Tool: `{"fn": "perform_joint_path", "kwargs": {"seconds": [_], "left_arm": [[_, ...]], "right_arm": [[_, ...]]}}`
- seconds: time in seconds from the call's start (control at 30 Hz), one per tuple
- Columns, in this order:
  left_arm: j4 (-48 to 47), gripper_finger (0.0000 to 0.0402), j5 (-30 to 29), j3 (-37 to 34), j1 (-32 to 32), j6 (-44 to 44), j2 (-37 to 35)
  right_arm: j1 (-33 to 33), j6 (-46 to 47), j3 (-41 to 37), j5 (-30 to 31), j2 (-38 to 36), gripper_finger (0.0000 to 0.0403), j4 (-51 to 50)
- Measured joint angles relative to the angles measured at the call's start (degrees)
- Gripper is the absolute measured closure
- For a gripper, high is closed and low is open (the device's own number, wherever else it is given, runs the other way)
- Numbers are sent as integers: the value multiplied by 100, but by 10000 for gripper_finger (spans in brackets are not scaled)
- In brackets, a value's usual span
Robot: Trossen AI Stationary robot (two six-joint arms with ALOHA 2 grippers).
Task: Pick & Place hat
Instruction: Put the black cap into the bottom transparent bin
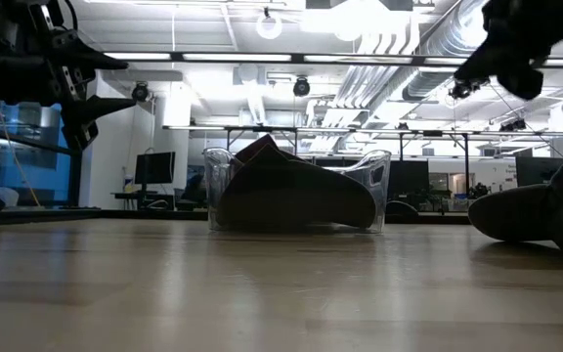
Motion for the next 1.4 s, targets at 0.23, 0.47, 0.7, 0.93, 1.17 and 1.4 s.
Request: {"fn": "perform_joint_path", "kwargs": {"seconds": [0.23,0.47,0.7,0.93,1.17,1.4], "left_arm": [[0,183,0,-1,-1,0,0],[-1,183,2,0,0,0,0],[-1,183,2,-2,-1,0,0],[-2,183,2,0,-2,-1,0],[-1,183,2,0,-1,-2,-2],[-2,183,2,0,0,0,0]], "right_arm": [[-100,897,1385,-1078,844,402,-1827],[100,1602,2150,-1746,1369,398,-3285],[616,1967,2733,-1693,1907,343,-4673],[1397,3003,2870,-1969,2519,257,-5267],[2126,4311,2506,-2483,3008,225,-5207],[2652,5429,2394,-2675,3556,223,-4832]]}}
